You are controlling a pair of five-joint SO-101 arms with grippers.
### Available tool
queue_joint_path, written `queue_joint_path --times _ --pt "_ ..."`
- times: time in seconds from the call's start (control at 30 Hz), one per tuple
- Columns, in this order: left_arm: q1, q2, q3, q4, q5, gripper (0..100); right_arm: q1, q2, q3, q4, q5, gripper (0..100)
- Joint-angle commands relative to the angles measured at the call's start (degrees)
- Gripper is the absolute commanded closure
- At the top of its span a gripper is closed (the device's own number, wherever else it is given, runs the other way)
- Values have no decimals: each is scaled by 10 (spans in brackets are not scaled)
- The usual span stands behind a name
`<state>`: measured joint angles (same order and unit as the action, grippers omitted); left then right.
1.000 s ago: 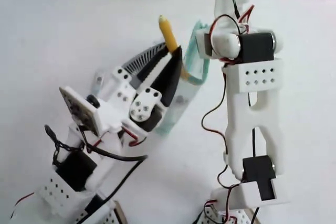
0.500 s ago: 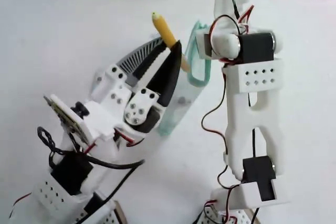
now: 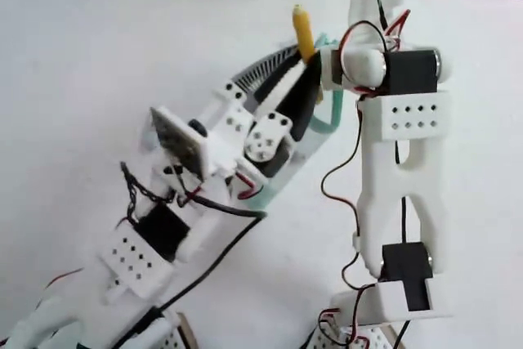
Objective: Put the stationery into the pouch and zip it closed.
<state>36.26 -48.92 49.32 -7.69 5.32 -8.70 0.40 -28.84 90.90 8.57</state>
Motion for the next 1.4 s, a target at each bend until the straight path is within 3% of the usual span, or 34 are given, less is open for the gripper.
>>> queue_joint_path --times 0.0,0.23,0.37,0.53,0.83,1.23,1.37 --pt "-20 -4 -4 -3 -5 972 1 -5 1 0 -5 980" --pt "-34 4 0 63 -5 972 0 -2 1 0 -5 980" --pt "-38 0 31 43 -11 969 2 -4 1 -1 -5 980" --pt "-65 0 57 -4 -80 972 0 -6 -1 -1 -5 980" --pt "-82 4 57 -5 -86 969 -40 -7 -4 0 -6 980" --pt "-119 0 7 158 -84 965 -53 -7 -4 -17 -47 980" --pt "-145 -1 -24 268 -53 803 -58 -7 -4 -24 -78 980"
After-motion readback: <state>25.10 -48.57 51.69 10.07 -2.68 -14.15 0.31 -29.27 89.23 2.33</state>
